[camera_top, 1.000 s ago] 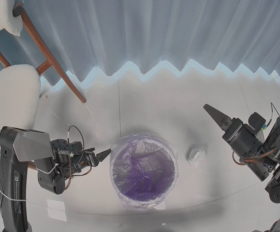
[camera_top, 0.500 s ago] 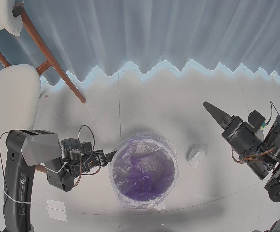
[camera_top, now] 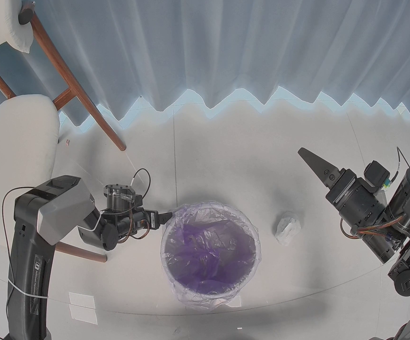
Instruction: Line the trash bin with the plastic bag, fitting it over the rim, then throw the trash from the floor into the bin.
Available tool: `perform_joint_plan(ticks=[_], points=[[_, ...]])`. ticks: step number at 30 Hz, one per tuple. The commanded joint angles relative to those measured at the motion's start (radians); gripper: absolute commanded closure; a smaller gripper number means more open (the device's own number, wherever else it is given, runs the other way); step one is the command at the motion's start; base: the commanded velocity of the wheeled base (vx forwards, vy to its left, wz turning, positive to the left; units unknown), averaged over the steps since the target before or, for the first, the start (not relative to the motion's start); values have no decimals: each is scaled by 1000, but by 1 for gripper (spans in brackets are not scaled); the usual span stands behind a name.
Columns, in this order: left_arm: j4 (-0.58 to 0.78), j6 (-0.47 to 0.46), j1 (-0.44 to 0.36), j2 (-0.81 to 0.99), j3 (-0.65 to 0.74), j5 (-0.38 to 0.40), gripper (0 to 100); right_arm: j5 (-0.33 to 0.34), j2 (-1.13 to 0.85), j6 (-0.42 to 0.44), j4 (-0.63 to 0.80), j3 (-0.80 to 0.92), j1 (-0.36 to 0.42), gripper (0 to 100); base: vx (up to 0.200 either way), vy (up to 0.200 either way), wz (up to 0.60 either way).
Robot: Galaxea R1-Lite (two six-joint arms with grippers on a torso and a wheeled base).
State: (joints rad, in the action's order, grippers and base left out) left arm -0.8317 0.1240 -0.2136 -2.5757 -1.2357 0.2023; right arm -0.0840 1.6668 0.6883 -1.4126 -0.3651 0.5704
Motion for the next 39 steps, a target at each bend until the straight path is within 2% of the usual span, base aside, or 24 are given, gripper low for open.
perform_joint_plan(ticks=[1,9,16,22,24,25,26,27,31,32,34,39], points=[[31,-21,0,-53,-80,-37,0,0,1,-1,0,2,0,0,0,0,0],[-17,-11,17,-69,-42,-69,0,-2,10,0,1,5,-1,0,0,0,0],[-178,40,11,-4,104,-73,0,-2,4,4,0,12,-3,0,0,0,0],[-279,43,30,-1,180,-127,0,-2,7,8,0,14,-7,0,0,0,0],[-454,57,48,6,254,-120,0,-2,8,13,0,21,-12,0,0,0,0],[-469,60,48,6,259,-120,0,-2,8,13,0,21,-14,0,0,0,0],[-661,114,45,16,315,-109,0,-2,8,22,0,29,-21,0,0,0,0],[-739,158,40,22,343,-101,0,-2,8,34,-2,31,-21,0,0,0,0],[-716,253,43,158,472,-106,0,-2,8,83,0,25,-21,0,0,0,0],[-722,322,54,259,542,-80,0,-2,11,106,3,17,-23,0,0,0,0],[-721,375,60,381,584,-17,0,-2,27,112,7,17,-26,0,0,0,0],[-719,390,62,674,691,80,0,-25,96,82,12,26,-87,0,0,0,0]])
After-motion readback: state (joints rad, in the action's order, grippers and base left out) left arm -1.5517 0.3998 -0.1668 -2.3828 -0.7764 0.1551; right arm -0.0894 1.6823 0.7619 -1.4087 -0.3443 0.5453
